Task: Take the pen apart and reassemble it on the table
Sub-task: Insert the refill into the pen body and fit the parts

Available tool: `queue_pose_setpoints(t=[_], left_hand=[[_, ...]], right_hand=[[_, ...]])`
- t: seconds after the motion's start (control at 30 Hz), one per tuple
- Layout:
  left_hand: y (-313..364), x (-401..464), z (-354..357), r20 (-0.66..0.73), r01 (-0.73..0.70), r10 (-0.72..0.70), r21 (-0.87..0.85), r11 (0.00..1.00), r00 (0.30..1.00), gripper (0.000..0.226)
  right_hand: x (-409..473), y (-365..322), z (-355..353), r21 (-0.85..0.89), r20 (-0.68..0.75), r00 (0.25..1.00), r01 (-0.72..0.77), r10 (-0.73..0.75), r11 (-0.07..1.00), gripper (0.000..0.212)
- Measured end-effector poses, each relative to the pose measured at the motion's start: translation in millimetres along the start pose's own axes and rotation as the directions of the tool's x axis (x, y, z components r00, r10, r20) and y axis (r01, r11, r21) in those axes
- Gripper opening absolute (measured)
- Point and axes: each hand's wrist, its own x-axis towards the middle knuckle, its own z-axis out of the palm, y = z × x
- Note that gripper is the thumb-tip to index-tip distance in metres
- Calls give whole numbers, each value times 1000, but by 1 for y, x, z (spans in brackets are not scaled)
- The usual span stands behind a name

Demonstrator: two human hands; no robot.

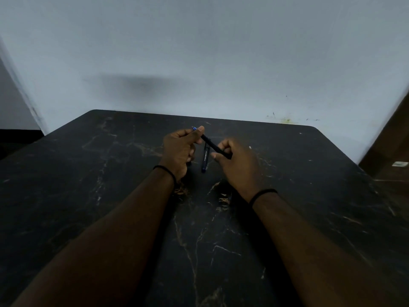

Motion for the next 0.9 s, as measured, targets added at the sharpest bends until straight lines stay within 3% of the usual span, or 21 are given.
queue_pose_setpoints(t=[0.13,0.23,0.57,0.8,0.9], left_hand=[[-3,2,-1,20,3,-3,14,1000,1000,20],[-4,4,-2,52,10,-10,-2,1000,999,22],[0,3,-4,60,3,-2,-22,1000,998,20],[10,-6,0,31,24,-24,4,1000,999,19],[13,-10,1,16,30,-31,25,999,999,19]], right_hand=[[2,5,-2,-8,9,1000,-22,22,1000,18],[1,3,-5,0,73,996,-54,53,999,27],[-5,-14,-8,405,315,925,-334,213,851,25],[-3,-12,-6,529,420,878,-441,227,725,29],[-4,-9,-6,516,382,903,-383,195,766,22]])
